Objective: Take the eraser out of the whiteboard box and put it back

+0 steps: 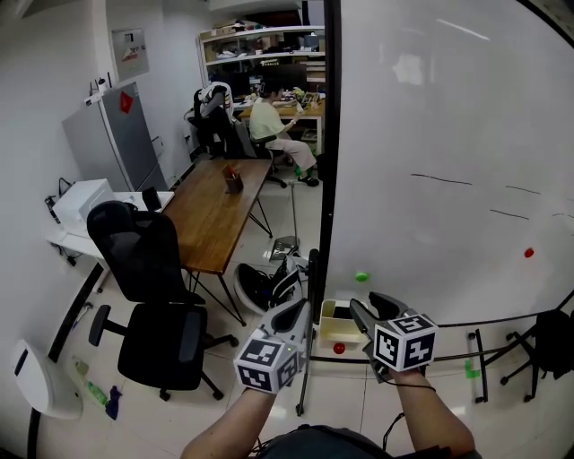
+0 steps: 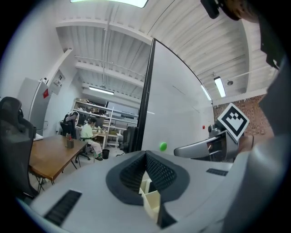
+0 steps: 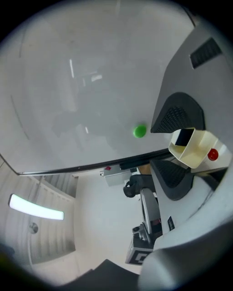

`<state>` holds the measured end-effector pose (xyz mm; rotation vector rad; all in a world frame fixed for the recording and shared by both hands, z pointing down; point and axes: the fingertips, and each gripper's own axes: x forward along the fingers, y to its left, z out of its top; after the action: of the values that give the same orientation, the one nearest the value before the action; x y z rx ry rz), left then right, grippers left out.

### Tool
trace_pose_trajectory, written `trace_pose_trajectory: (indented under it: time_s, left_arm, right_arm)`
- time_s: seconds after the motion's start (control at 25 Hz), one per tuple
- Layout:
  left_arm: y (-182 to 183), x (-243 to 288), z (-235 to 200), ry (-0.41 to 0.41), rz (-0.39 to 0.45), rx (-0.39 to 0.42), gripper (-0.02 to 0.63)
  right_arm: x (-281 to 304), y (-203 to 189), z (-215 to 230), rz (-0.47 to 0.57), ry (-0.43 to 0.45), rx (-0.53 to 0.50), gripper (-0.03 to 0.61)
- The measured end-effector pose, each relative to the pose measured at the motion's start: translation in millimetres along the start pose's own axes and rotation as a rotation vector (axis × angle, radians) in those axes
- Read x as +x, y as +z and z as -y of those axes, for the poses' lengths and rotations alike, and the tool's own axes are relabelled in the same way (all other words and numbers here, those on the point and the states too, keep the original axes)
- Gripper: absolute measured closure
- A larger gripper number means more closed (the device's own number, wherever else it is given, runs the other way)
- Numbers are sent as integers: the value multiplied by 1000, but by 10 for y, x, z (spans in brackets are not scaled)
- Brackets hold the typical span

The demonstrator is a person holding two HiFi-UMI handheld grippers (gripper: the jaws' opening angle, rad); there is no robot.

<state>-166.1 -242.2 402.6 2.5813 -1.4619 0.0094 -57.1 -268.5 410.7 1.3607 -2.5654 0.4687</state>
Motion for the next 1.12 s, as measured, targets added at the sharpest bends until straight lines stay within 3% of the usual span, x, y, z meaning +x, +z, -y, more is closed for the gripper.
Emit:
trace_pose_trajectory:
  time_s: [0.16,0.24,0.52,0.68,1.12]
  left_arm:
    - [122,-78,94,-26,24,-16,591]
    - [145,-103,145,-34,29,-19,590]
    - [323,-183,320,-50,72,-28,590]
    - [326,-170,384,-52,71,-17,591]
    - [373,-162,772,-66,76,-9,591]
  right_arm:
    - [-337,286,27,100,-40,-86,441]
    - [-456,374,55,130,-51,-89,563]
    - [-716,534,-4,209,42,-29,561]
    - [-768,555,5,216,36,-83,563]
    - [-1027,606,156,255,54,-61,563]
